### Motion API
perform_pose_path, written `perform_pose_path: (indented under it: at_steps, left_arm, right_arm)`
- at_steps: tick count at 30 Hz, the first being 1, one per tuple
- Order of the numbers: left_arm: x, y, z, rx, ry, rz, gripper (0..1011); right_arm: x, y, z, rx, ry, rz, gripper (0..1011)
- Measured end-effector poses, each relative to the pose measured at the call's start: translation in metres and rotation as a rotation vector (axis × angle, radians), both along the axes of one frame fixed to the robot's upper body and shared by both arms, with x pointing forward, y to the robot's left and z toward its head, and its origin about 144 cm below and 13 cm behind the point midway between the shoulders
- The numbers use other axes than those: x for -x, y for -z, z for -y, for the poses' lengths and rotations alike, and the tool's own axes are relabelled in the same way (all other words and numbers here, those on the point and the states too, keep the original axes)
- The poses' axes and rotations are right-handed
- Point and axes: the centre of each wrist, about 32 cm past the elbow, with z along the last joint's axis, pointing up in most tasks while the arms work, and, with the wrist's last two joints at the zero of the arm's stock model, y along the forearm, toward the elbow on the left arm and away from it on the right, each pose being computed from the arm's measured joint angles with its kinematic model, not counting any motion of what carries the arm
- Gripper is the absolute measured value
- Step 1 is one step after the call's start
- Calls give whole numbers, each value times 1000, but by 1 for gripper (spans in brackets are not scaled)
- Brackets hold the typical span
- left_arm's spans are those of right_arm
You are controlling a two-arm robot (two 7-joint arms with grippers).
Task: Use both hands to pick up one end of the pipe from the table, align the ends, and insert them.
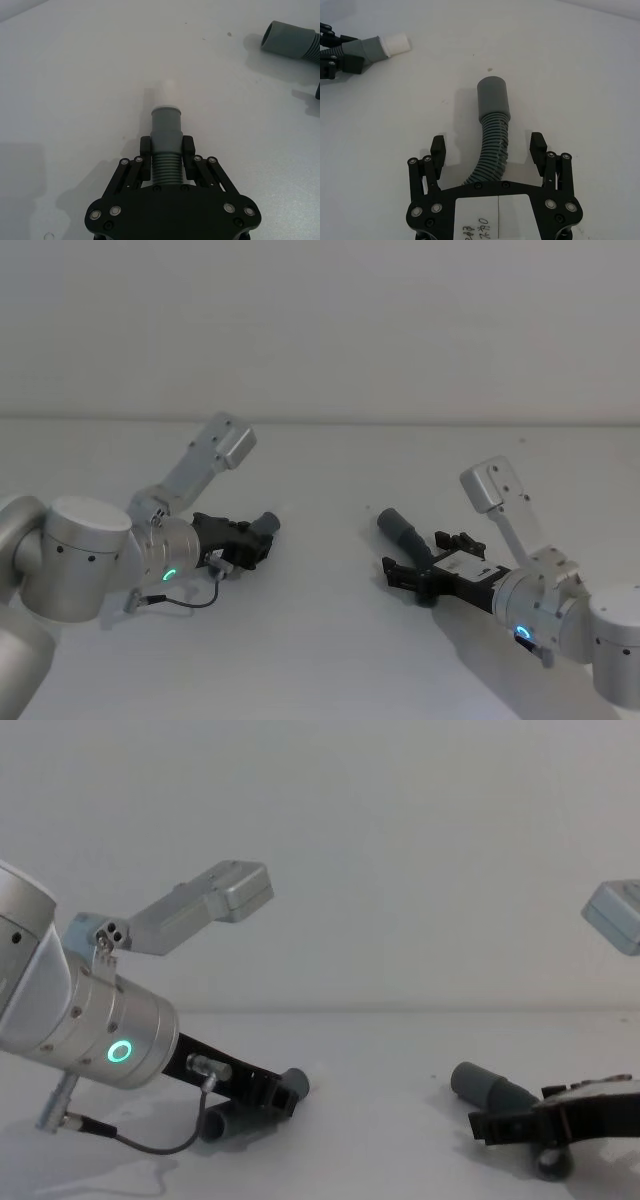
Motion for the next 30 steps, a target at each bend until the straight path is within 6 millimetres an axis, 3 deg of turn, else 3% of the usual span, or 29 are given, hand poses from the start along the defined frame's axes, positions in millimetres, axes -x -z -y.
perform_pose_path:
  at_steps: [3,10,25,30]
  left_arm:
    - [0,0,0,0,0,0,355]
    - [0,0,0,0,0,0,355]
    - [0,0,0,0,0,0,355]
    - [0,0,0,0,0,0,355]
  right_arm:
    - [0,0,0,0,0,-1,999]
    - [0,0,0,0,-2,-3,866]
    - [-1,0,-1,1,-3,-7,374]
    - [-1,0,-1,1,-3,-7,296]
